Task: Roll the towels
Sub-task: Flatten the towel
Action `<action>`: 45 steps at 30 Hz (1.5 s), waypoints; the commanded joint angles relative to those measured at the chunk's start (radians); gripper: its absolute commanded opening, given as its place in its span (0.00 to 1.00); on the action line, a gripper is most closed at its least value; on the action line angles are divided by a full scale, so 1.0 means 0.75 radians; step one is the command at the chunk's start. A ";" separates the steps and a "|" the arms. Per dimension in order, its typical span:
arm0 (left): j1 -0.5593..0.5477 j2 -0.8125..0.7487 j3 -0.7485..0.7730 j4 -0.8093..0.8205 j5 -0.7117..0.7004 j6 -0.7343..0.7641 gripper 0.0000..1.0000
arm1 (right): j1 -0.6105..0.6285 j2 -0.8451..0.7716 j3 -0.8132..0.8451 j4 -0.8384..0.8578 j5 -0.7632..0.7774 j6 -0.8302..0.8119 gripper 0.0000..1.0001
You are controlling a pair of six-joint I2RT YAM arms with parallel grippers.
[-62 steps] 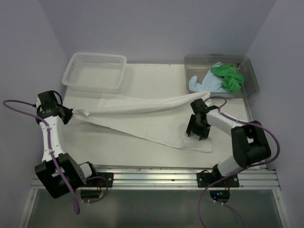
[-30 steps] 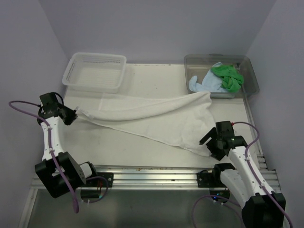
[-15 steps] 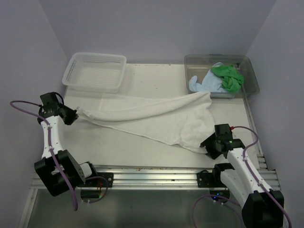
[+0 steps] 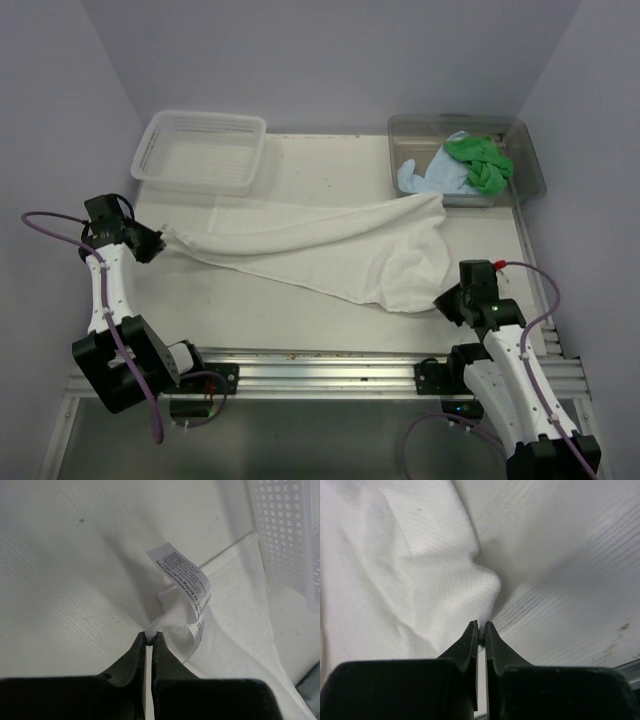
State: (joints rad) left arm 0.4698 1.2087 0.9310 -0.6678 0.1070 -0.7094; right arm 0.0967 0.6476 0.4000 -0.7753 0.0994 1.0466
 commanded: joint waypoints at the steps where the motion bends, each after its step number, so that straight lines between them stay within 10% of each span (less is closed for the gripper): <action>1: 0.010 -0.012 0.021 0.058 0.043 0.036 0.00 | 0.000 -0.031 0.188 -0.062 0.139 -0.058 0.00; 17: -0.023 -0.092 0.540 0.117 0.340 -0.085 0.00 | 0.000 0.239 1.258 0.160 0.532 -0.497 0.00; 31: -0.021 -0.178 1.106 0.130 0.463 -0.169 0.00 | 0.000 0.098 1.731 0.058 0.624 -0.682 0.00; 45: -0.021 -0.243 1.464 -0.361 0.242 0.082 0.00 | 0.069 -0.066 1.864 -0.101 0.876 -0.868 0.00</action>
State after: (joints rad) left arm 0.4503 1.0107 1.9823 -0.8017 0.3691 -0.7254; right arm 0.1234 0.6075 1.8080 -0.8158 0.6605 0.4503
